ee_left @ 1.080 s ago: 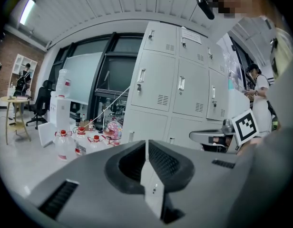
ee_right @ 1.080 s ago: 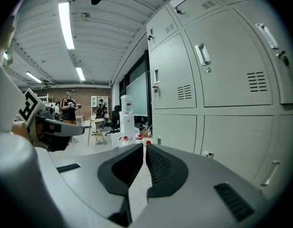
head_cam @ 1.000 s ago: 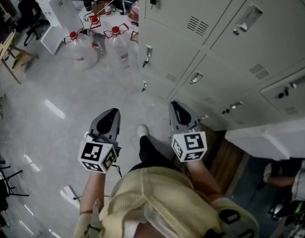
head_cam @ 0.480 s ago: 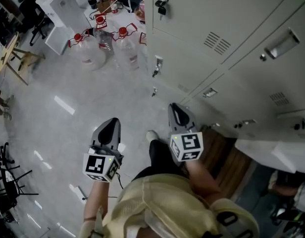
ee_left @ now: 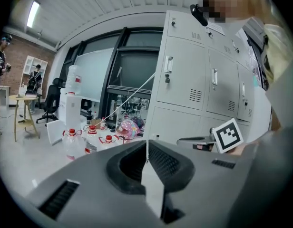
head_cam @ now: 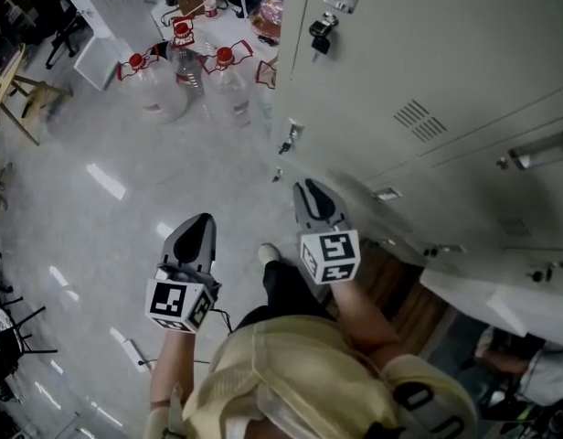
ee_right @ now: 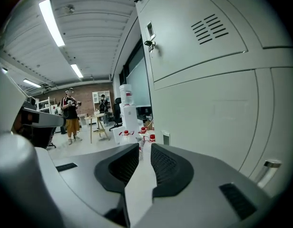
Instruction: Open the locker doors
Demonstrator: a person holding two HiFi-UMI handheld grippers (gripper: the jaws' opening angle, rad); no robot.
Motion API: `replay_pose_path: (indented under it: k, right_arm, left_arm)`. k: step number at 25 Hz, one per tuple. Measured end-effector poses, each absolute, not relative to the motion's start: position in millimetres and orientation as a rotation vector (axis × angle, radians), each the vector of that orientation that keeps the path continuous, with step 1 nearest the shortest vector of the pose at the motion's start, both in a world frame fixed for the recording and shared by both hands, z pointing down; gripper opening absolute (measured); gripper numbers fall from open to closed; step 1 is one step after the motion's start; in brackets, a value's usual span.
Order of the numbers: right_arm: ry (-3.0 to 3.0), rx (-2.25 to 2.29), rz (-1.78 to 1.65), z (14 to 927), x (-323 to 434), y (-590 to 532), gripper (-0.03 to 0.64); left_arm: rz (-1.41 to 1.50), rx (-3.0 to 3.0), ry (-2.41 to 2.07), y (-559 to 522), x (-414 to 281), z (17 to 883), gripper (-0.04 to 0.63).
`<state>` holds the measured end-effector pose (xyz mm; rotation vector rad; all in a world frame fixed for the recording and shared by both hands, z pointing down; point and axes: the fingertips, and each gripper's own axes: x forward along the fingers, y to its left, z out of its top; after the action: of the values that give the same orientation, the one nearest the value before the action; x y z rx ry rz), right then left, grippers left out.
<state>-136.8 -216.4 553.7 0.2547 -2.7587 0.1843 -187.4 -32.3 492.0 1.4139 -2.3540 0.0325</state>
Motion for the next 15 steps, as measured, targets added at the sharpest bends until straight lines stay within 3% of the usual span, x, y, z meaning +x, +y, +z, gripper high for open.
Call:
replay_pose_path:
  k: [5,15]
  right_arm:
    - [-2.724,0.267,0.177,573.6,-168.3,-230.7,0.081]
    - [-2.713,0.403,0.136,601.9,-223.3,-260.6,0.083]
  left_arm:
    - [0.025,1.366,-2.351,-33.7,-210.0,503.4,0.006]
    - [0.011,1.259,-2.346,-32.6,-249.4,520.8,0.006]
